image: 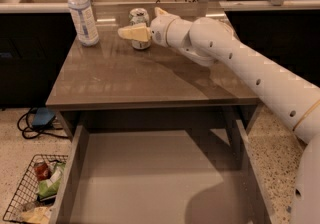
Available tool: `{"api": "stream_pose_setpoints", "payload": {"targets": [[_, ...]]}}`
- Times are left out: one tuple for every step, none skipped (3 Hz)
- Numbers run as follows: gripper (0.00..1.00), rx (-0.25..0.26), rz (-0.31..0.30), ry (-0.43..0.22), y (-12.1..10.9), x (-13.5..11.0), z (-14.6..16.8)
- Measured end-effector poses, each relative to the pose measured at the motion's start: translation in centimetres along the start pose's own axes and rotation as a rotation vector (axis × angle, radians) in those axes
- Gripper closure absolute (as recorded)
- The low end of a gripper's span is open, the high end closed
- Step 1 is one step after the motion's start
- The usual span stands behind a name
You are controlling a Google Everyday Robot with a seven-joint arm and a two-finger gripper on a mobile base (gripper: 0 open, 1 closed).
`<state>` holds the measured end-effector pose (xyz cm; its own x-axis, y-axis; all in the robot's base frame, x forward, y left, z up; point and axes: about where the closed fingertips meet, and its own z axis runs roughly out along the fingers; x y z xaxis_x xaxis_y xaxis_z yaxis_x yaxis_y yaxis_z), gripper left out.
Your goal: Place 7up can into top drawer
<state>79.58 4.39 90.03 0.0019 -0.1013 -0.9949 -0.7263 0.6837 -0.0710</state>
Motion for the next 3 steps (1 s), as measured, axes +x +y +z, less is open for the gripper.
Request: {"api": "stream_pose_setpoints", "payload": {"targets": [[0.37,-0.004,0.0,0.0,0.21,-0.01,0.17],[0.61,-0.007,0.001,-0.001,0.42,-0.02,0.34],[0.83,-0.011,0.001,-0.001,0.64,-0.03,0.51]]}}
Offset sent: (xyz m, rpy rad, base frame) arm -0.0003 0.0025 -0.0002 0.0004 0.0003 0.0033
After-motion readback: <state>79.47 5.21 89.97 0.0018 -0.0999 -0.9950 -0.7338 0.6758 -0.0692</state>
